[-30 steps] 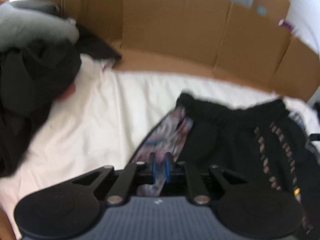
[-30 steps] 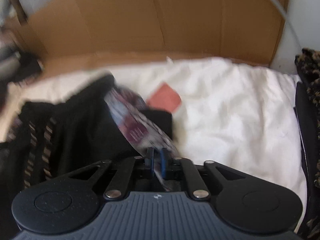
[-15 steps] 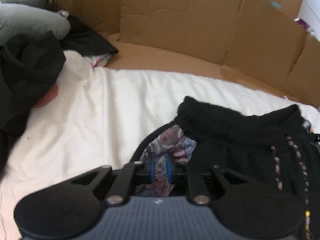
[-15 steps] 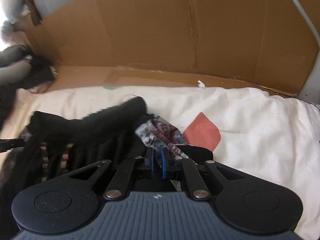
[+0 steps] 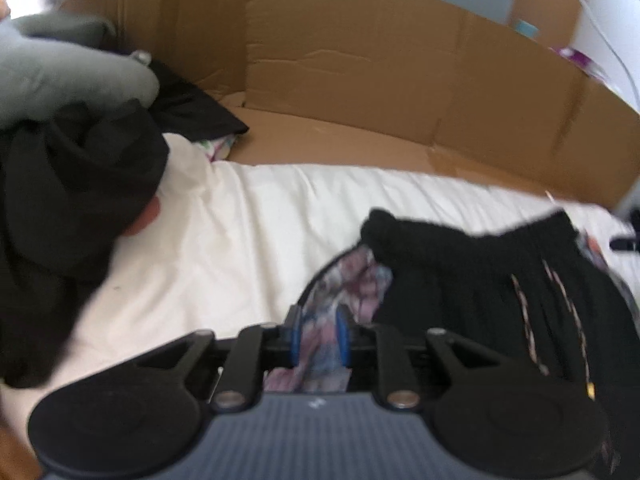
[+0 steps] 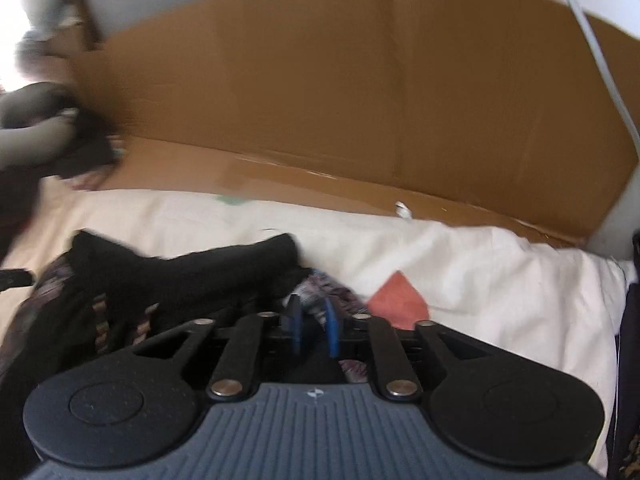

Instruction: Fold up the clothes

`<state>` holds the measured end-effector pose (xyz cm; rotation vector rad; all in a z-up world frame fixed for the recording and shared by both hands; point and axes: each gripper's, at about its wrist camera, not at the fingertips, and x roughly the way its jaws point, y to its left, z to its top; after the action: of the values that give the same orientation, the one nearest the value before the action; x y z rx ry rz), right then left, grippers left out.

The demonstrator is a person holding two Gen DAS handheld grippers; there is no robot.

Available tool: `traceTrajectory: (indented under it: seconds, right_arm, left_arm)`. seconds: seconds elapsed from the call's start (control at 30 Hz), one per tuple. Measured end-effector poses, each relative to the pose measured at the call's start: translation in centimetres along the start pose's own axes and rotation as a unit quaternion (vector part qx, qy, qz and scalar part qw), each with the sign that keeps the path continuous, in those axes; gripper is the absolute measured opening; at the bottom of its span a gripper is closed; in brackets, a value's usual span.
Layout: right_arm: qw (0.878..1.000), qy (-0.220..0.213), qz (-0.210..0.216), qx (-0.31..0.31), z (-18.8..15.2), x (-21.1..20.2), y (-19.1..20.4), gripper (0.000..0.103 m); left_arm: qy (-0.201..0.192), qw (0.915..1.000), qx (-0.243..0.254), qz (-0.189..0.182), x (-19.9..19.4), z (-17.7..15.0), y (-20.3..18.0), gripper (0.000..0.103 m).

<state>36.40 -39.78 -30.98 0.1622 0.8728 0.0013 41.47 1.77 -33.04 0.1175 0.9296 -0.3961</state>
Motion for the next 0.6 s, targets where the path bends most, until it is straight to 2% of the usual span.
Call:
traceTrajectory:
  seconds: [0.23,0.33,0.5,0.6]
  right_arm:
    - [1.000,0.001,0.000,-0.001,-3.1,-3.8,-2.0,0.030]
    - [1.000,0.016,-0.010,-0.014,-5.3,-4.4,-2.6,0.030]
    - [0.998,0.041,-0.039,-0.017,-9.0,-4.3,-4.3,0.030]
    - [0.997,0.058,-0.058,-0.012,-11.0,-4.4,-5.6,0.030]
  left_arm:
    - [0.010,0.9999,0.008,-0.010,-4.2,-4.2,0.3,0.019]
    - [0.031,0.9992,0.022,-0.013,-3.8,-6.0,-0.2,0.019]
    - [0.061,0.9981,0.003,0.013,-1.9,-8.4,0.8,0.021]
    - [0.065,0.9977,0.006,0.017,-2.3,-9.3,1.2,0.021]
